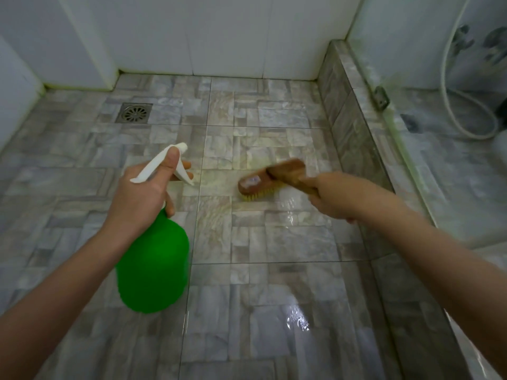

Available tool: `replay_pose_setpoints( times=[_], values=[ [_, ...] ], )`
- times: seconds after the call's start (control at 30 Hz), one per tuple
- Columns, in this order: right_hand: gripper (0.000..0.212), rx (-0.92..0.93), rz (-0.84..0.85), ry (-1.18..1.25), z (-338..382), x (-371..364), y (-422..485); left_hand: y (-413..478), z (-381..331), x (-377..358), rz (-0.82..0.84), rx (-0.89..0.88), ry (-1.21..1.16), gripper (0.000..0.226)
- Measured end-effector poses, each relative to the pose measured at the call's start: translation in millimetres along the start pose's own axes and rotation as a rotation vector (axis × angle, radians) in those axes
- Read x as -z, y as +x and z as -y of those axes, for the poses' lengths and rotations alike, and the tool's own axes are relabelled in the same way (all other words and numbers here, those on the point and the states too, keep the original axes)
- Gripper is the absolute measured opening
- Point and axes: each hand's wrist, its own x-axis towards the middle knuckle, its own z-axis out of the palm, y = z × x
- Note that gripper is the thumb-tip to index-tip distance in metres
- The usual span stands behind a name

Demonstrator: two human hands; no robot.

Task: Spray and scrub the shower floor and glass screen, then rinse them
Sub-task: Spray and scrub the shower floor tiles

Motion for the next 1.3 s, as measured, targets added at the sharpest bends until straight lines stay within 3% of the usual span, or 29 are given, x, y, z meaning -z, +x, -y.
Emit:
replay_pose_setpoints(
  times=[0.1, 0.2, 0.37, 0.43, 0.5, 0.57, 0.67, 0.77, 0.87, 0.93, 1.07, 1.13, 1.2, 1.3],
  values=[
    [0.055, 0.003, 0.025, 0.059, 2, 7, 5, -5, 3, 7, -0.025, -0.023, 0.009, 0.029],
    [0.057, 0.049, 0.082, -0.039, 25, 7, -10, -11, 7, 18, -0.054, -0.010, 0.014, 0.028],
    [0.065, 0.097, -0.110, 0.017, 53, -3, 26, -19, 13, 36, -0.125, -0.011, -0.005, 0.030],
    [0.057, 0.077, -0.036, -0.013, 54, 8, 22, -22, 16, 43, -0.149, -0.010, -0.011, 0.032],
    [0.032, 0.040, 0.082, -0.123, 59, 11, 3, -25, 19, 48, -0.150, 0.007, 0.000, 0.031],
    [0.044, 0.059, 0.108, -0.172, 74, 6, -3, -29, 22, 57, -0.177, 0.025, -0.004, 0.030],
    [0.077, 0.196, -0.049, -0.131, 97, -2, 27, -31, 25, 67, -0.208, 0.051, 0.003, 0.034],
    [0.067, 0.191, -0.074, -0.019, 105, 14, 44, -32, 27, 74, -0.237, 0.070, 0.000, 0.031],
    [0.054, 0.179, 0.040, -0.157, 121, 22, 22, -34, 32, 81, -0.248, 0.100, 0.027, 0.034],
    [0.057, 0.190, 0.049, -0.199, 142, 10, 12, -36, 37, 90, -0.273, 0.111, 0.014, 0.035],
    [0.070, 0.259, -0.099, -0.081, 163, -10, 53, -39, 51, 103, -0.297, 0.088, -0.014, 0.039],
    [0.077, 0.282, -0.065, -0.102, 167, 3, 52, -41, 59, 109, -0.335, 0.075, -0.021, 0.034],
    [0.068, 0.270, 0.019, -0.166, 170, 8, 27, -42, 63, 114, -0.344, 0.069, -0.012, 0.032],
    [0.070, 0.274, -0.023, -0.136, 188, -14, 11, -47, 67, 124, -0.371, 0.067, -0.031, 0.032]
  ],
)
